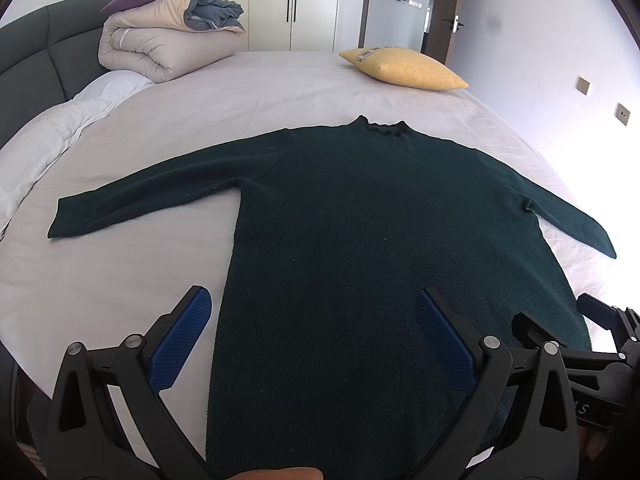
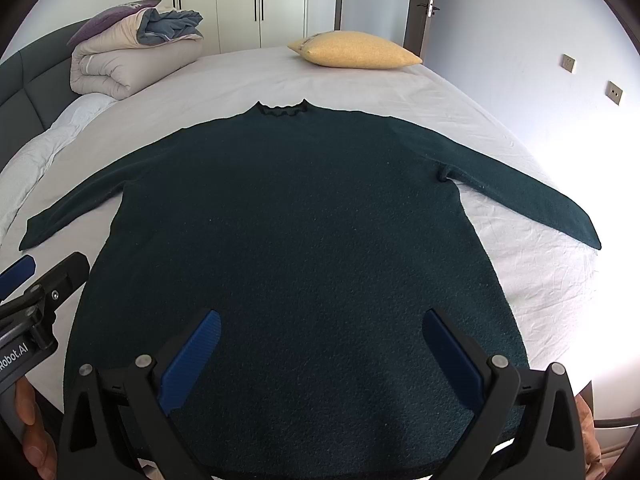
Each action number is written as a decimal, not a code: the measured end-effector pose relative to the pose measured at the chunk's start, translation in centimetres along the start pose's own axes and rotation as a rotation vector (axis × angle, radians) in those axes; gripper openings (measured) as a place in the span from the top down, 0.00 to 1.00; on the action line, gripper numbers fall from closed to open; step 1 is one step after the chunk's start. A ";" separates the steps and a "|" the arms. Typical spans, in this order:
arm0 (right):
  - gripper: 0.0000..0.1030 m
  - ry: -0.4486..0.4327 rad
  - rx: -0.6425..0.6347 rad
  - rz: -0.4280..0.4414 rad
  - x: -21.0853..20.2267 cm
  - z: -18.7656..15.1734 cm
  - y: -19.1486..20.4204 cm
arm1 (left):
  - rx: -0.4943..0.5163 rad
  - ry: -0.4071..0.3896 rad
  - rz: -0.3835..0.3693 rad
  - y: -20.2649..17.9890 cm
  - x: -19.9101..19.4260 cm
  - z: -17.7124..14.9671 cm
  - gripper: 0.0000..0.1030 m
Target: Fold small clothes
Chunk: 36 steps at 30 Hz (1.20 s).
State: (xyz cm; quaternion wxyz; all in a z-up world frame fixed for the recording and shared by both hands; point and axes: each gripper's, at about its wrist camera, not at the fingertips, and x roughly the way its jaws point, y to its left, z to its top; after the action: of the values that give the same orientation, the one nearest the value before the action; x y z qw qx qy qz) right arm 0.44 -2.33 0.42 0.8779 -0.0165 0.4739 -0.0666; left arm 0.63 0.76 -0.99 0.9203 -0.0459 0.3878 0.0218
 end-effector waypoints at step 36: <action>0.00 0.010 -0.003 0.000 0.1 -0.4 0.3 | -0.003 0.004 0.000 0.3 0.3 -0.4 0.00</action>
State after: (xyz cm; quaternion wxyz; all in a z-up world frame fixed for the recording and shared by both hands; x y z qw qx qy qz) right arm 0.17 -2.05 0.11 0.8756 -0.0174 0.4782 -0.0661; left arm 0.59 1.04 -1.50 0.9195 -0.0471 0.3896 0.0221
